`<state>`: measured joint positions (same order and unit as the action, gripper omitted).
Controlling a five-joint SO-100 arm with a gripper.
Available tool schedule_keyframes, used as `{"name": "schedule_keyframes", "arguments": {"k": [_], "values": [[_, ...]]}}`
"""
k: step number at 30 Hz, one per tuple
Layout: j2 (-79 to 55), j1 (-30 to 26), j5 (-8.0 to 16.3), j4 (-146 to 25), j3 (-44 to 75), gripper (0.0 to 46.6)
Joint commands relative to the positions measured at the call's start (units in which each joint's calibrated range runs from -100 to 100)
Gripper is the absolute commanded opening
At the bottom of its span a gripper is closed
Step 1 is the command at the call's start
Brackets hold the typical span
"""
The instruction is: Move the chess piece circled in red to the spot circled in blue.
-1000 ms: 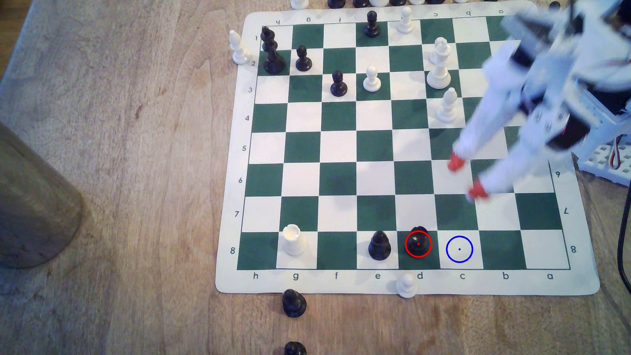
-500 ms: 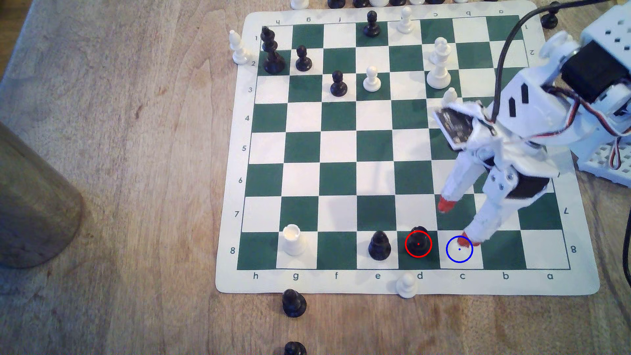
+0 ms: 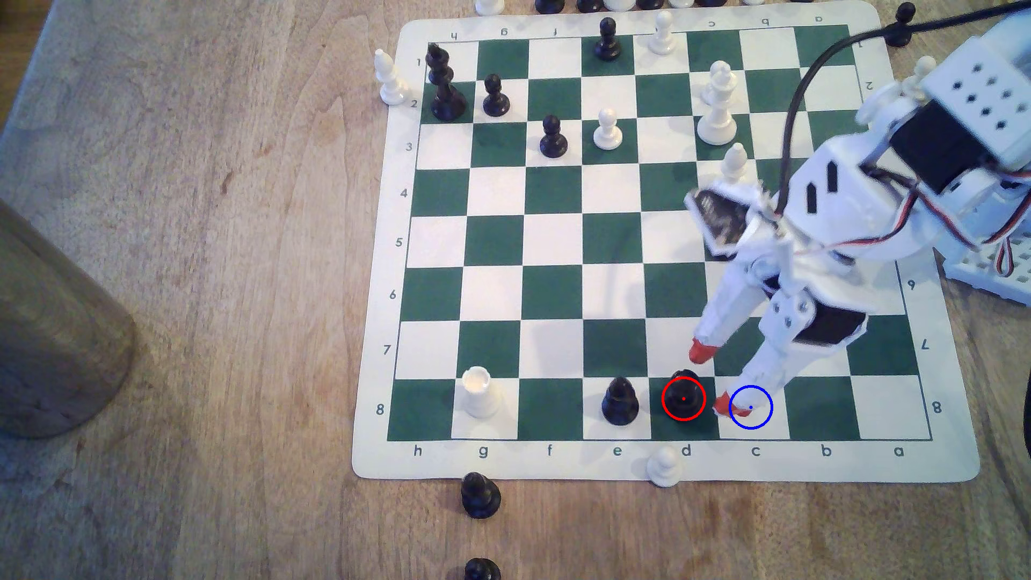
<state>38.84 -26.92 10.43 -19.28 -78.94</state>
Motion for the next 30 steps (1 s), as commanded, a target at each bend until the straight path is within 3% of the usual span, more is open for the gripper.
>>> {"name": "schedule_keyframes", "arguments": {"k": [1,18,25,30], "values": [[-2.84,0.6,0.05,2.74,3.51,16.1],[-12.35,0.13,0.83,6.51,12.12,12.8],[-13.03,0.05,0.88,6.26,12.31,13.5],[-13.03,-0.11,0.68,5.44,12.67,9.6]]}}
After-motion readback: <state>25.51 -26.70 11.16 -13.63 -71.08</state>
